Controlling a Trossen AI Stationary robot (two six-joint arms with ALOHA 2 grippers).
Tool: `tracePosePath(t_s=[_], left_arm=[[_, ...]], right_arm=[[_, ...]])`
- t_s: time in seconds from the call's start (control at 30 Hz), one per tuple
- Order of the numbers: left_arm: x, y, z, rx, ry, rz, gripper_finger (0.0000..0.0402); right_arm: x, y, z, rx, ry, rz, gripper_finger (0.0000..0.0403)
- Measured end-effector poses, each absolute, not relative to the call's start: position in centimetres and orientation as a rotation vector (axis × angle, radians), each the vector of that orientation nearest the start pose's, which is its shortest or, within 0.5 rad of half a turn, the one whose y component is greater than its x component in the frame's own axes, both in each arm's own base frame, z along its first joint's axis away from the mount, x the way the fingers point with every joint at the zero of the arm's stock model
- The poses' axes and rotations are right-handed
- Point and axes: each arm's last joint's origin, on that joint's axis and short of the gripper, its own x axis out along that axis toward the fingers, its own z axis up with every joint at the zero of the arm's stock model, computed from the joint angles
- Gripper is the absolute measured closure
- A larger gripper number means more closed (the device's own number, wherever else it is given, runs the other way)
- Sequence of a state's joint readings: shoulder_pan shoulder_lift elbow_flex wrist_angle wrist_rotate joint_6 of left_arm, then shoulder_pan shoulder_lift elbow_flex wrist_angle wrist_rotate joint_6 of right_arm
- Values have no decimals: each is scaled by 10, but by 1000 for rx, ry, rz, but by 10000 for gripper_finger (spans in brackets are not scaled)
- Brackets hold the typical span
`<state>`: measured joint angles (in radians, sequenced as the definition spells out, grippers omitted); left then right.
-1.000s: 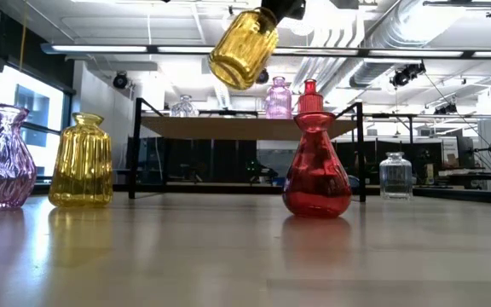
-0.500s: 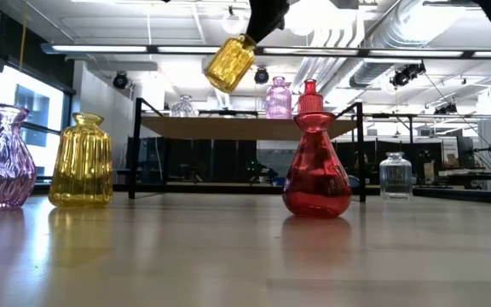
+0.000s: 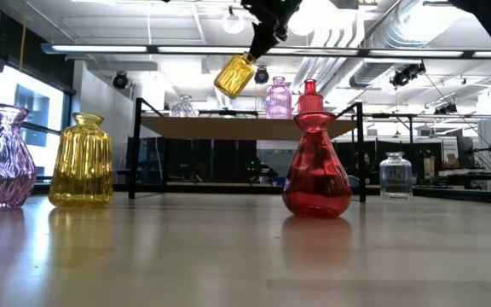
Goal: Sort vases onto shelf
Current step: Put the bottom right yellow vase on the shelf
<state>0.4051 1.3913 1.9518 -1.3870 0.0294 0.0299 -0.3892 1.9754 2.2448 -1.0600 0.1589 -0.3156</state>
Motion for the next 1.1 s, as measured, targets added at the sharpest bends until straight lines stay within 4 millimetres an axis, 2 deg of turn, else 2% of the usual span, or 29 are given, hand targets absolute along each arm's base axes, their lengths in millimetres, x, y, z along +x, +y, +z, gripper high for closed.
tracePosePath(t_s=[0.1,0.23,0.43,0.6,1.1], left_arm=[[197,84,473,-151,817,342,204],[197,84,473,-151,816,342,204],[197,84,473,-151,816,342,204],[197,84,473,-151,816,342,204],[197,84,473,-151,816,342,204]], right_arm=[[381,-170,393,-187,894,-400,403],[384,-173,382,-164,941,-378,403],[389,-159,382,-178,943,-342,403],[391,-148,373,-172,1022,-324,403],[396,-146,367,-207,1043,-324,403]])
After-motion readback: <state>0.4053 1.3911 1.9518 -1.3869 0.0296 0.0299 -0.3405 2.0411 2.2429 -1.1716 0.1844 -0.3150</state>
